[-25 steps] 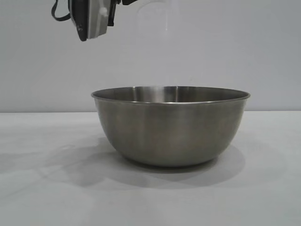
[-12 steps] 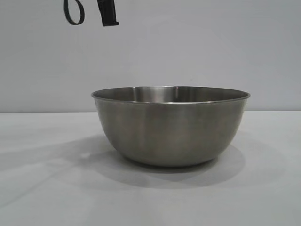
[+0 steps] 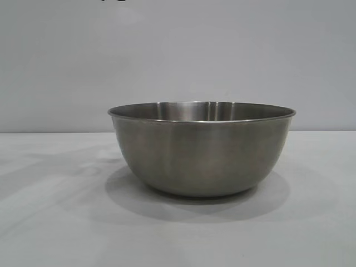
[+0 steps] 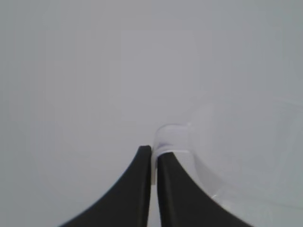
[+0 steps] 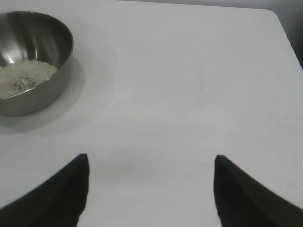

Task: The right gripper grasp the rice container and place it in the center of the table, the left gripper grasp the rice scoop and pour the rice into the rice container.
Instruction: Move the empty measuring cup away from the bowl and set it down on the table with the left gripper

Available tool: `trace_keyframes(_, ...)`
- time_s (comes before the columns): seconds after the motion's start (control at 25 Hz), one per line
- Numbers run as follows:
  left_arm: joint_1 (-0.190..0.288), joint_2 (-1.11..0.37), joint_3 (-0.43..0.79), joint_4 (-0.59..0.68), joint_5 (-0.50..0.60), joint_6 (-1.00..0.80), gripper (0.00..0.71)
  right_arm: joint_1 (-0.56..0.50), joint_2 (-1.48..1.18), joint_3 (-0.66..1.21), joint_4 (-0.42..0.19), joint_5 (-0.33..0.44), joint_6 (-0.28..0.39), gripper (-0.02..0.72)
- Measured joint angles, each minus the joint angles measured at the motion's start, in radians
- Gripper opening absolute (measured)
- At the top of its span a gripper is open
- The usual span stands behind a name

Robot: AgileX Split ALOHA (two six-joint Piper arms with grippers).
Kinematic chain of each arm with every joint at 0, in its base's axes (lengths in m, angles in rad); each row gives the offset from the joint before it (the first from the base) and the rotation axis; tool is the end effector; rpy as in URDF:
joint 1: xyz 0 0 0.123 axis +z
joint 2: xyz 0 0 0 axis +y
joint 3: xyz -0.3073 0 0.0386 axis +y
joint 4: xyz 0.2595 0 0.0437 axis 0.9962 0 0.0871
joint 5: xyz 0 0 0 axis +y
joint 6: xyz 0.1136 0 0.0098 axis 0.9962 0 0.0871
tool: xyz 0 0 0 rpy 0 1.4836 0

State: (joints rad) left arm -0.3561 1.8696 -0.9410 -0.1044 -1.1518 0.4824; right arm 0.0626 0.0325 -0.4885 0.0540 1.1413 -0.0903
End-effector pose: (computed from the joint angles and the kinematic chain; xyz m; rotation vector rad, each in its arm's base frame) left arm 0.4030 -0.1383 0.2580 0.4132 1.1956 0.1324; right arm 0.0016 0.0057 0.2609 -0.1693 2.1613 0.0502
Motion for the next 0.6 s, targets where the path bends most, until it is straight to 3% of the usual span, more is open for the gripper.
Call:
trace_keyframes(0.2, 0.000, 0.000, 0.151, -0.150, 0.000, -0.140, 0.000, 0.000, 0.000, 0.000, 0.000, 0.000, 0.000, 0.470)
trace_keyframes(0.6, 0.000, 0.000, 0.402, -0.223, 0.008, -0.354, 0.000, 0.000, 0.000, 0.000, 0.000, 0.000, 0.000, 0.470)
